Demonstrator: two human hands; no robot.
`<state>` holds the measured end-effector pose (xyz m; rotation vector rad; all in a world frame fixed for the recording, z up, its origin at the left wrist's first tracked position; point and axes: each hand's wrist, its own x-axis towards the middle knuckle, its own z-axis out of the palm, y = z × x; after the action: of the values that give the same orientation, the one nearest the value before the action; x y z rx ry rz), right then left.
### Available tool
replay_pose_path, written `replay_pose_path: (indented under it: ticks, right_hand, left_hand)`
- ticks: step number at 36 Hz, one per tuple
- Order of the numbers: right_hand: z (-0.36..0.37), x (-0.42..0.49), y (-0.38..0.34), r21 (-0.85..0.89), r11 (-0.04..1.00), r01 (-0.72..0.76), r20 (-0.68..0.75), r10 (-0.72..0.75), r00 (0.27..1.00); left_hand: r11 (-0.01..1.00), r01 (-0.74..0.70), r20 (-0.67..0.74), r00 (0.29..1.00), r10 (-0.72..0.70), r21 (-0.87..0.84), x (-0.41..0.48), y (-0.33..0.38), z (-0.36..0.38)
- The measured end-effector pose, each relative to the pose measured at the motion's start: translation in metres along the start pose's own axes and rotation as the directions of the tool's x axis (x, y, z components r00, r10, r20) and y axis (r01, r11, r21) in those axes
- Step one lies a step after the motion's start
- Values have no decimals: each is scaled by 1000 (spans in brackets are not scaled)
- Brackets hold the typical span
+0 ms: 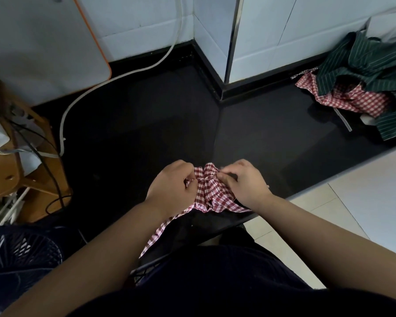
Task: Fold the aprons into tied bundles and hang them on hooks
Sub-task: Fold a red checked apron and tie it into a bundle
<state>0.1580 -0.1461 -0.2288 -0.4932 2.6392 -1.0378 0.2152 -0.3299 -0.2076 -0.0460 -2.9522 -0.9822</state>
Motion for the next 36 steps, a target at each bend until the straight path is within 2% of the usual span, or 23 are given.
replay_pose_path:
  ticks: [4,10,15,18,23,30,36]
  right_hand:
    - [-1,-5,-1,-26,992,123,105,-120,987]
    - [-8,-9,-1,-87,980,180,238,-155,959]
    - [-12,-2,-7,-324,905,276,370,-147,918]
    - [-9,-4,-5,-391,868,306,324,-181,928]
    - [-1,-10,-3,-280,899,335,225,-278,934]
    - [1,-8,-11,-130,943,306,107,-293,950]
    - [5,-3,-13,-105,947,303,88,-295,951]
  left_hand:
    - [993,-32,31,999,29,112,2,2,-1]
    - [998,-37,55,998,34,47,-4,-6,-2]
    - [985,-79,131,990,59,154,1,-3,-7]
    - [973,-116,155,984,85,201,2,2,-7]
    - [969,-103,142,987,72,223,0,2,-4]
    - [960,-93,214,976,35,265,0,-5,-9]
    - [976,-31,136,991,2,213,-6,-4,-5]
